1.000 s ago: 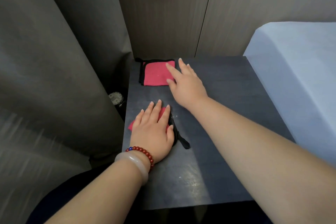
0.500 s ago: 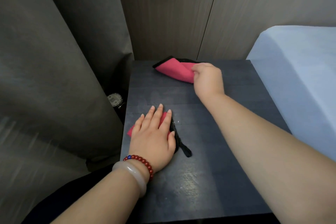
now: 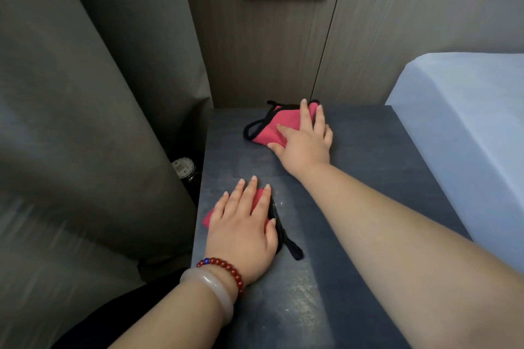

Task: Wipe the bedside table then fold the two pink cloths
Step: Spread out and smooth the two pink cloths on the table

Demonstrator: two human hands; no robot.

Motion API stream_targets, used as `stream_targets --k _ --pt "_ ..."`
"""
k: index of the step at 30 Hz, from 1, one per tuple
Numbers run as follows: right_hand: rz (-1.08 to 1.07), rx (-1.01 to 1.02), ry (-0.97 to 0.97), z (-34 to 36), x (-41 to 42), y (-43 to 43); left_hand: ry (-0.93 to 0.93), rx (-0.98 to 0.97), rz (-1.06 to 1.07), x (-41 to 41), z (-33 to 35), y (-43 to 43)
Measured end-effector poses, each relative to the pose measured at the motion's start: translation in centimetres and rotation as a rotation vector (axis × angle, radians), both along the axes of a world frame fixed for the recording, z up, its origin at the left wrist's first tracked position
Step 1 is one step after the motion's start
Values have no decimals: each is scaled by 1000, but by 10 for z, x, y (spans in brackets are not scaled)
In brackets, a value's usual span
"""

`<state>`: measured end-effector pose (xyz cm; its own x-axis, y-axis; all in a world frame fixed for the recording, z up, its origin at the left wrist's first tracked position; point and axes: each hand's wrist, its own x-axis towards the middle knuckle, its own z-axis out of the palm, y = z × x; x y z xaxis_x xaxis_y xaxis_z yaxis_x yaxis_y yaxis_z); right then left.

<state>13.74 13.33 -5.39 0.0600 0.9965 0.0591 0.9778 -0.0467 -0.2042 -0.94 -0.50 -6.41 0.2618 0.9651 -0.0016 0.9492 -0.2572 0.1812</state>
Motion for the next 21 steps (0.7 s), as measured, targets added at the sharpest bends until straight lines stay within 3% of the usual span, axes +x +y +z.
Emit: stream_targets --k 4,10,13,21 --pt "-61 -21 42 6 0 7 -6 -4 2 -1 1 0" --pt "-284 361 257 46 39 6 -2 -3 -5 -2 2 0" --pt "-278 417 234 50 63 5 6 -12 -8 -2 2 0" --pt "-20 -31 100 -4 77 -43 18 -31 5 -2 3 0"
